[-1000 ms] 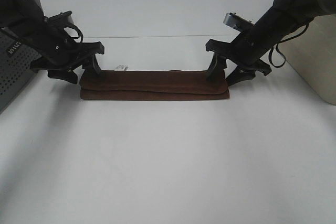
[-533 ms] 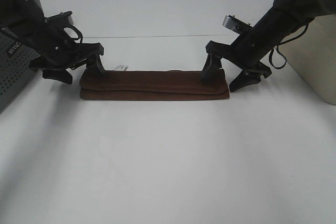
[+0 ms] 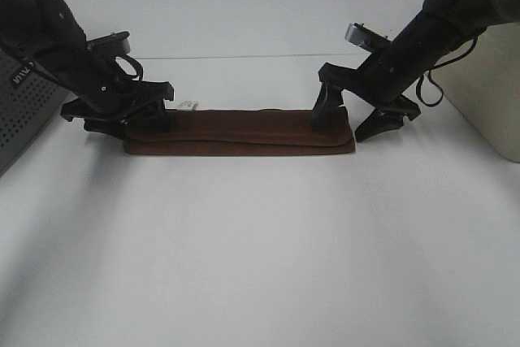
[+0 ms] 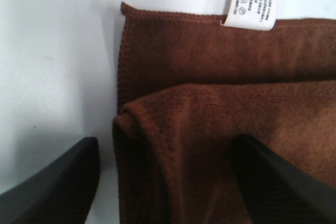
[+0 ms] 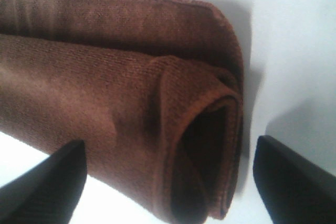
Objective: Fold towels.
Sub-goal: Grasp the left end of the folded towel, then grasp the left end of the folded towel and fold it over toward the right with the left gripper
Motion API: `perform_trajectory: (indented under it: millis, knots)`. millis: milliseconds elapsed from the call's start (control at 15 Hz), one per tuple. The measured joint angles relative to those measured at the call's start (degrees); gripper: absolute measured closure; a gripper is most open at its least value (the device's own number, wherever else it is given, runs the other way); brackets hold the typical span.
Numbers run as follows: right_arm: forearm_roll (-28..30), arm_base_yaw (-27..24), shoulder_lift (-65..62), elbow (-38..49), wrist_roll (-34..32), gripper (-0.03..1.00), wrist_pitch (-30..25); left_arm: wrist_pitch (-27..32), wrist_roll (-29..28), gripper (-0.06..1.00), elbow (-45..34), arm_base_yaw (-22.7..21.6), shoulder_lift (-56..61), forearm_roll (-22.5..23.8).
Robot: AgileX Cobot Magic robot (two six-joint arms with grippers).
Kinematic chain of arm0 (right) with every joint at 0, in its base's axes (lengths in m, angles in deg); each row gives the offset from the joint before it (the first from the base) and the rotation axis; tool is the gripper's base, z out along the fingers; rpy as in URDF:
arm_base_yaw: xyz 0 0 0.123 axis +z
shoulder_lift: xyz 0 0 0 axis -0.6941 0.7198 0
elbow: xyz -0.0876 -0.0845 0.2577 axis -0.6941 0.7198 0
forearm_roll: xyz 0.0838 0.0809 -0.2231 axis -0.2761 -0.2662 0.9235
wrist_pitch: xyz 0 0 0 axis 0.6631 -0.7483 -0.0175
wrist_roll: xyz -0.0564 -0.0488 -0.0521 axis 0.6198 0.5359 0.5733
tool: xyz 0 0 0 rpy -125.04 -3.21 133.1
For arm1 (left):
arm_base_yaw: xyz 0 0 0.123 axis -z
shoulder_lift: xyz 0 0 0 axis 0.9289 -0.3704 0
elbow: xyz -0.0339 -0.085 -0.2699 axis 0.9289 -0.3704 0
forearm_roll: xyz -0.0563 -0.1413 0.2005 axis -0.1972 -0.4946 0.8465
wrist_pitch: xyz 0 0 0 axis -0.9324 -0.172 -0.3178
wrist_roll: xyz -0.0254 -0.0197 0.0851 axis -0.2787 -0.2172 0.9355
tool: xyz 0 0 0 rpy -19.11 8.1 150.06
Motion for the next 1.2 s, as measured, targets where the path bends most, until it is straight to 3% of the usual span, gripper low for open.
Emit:
perform_trajectory:
  millis: [133,267,333,400,667,867,1067,1200]
  knots:
    - [0.0,0.0,0.0,0.0,0.0,0.16,0.0,-0.7,0.0,0.42,0.2,0.0,-0.5,-0.1]
    - [0.0,0.0,0.0,0.0,0.0,0.16,0.0,-1.1,0.0,0.68,0.2,0.0,-0.7,-0.4]
    - [0.0,0.0,0.0,0.0,0.0,0.16,0.0,-1.1,0.0,0.68,0.2,0.0,-0.7,-0.4]
    - [0.0,0.0,0.0,0.0,0.0,0.16,0.0,-1.3,0.0,0.88,0.2,0.1,-1.0,-1.0]
    - [0.0,0.0,0.0,0.0,0.0,0.16,-0.5,-0.9,0.0,0.88,0.2,0.1,-0.7,-0.2]
    - [0.1,0.0,0.0,0.0,-1.0,0.16,-1.8,4.2,0.0,0.88,0.2,-2.9,3.4,4.0]
    - [0.0,0.0,0.0,0.0,-1.2,0.16,-2.5,6.9,0.0,0.88,0.2,-5.7,10.3,4.7]
    - [-0.3,0.0,-0.1,0.0,-1.2,0.16,-3.9,7.6,0.0,0.88,0.2,-4.8,14.2,4.7]
